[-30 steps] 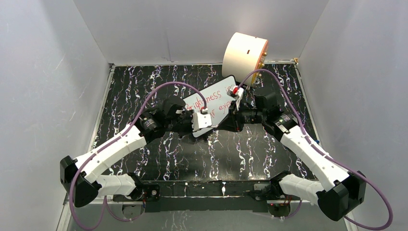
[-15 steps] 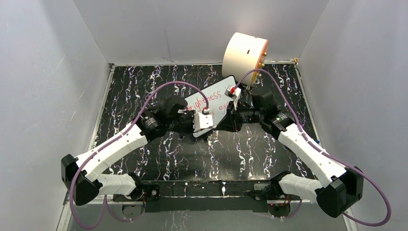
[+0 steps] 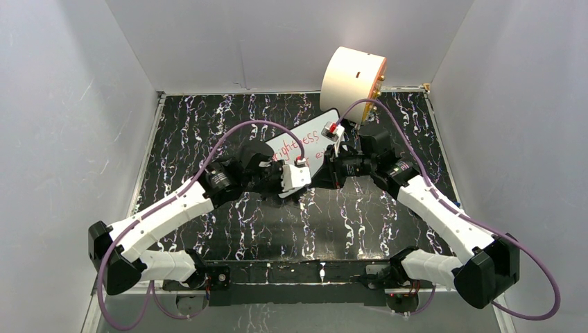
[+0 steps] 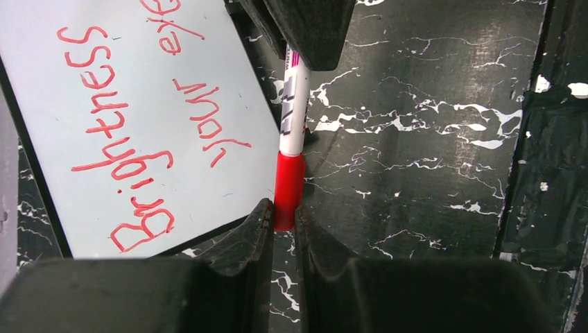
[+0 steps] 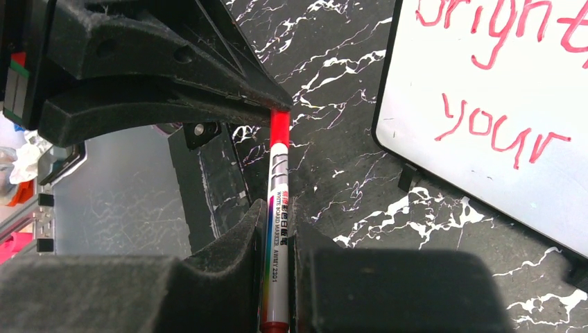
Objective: Write a sentence on the whiteboard
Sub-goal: Close the whiteboard marker at the center of the board.
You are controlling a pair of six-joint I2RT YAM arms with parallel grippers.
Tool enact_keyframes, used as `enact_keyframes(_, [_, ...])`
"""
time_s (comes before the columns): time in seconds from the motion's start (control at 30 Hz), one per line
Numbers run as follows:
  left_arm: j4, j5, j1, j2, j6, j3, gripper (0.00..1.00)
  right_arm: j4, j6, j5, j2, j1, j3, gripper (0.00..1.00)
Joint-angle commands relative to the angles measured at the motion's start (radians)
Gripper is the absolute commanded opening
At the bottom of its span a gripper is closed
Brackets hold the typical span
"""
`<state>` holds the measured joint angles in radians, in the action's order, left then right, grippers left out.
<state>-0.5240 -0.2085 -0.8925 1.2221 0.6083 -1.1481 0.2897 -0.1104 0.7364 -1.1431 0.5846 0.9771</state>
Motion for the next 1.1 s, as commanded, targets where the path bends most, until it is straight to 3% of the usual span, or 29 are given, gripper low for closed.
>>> enact_keyframes(0.0, [0.202,-0.081,-0.082,-0.023,-0.011,-0.062,0.00,-0.081,-0.033,-0.015,-0.027,0.022,-0.002,0.00])
enact_keyframes(0.33, [0.262,0.025,-0.187,0.006,0.032,-0.092,0.00,-0.045,-0.075,-0.056,-0.056,0.024,0.014,0.00])
enact_keyframes(0.57, [0.293,0.176,-0.194,-0.038,0.025,-0.027,0.00,-0.026,-0.067,-0.214,0.000,0.023,-0.009,0.00])
enact_keyframes(0.77, [0.388,0.422,-0.194,-0.118,-0.022,0.074,0.01,0.004,-0.059,-0.417,0.080,0.003,-0.047,0.00])
enact_keyframes(0.9, [0.454,0.582,-0.181,-0.139,-0.057,0.117,0.09,0.001,-0.083,-0.613,0.143,-0.002,-0.103,0.00])
enact_keyframes(1.07, [0.547,0.632,-0.094,-0.170,-0.149,0.171,0.18,-0.012,-0.148,-0.892,0.214,-0.009,-0.203,0.00])
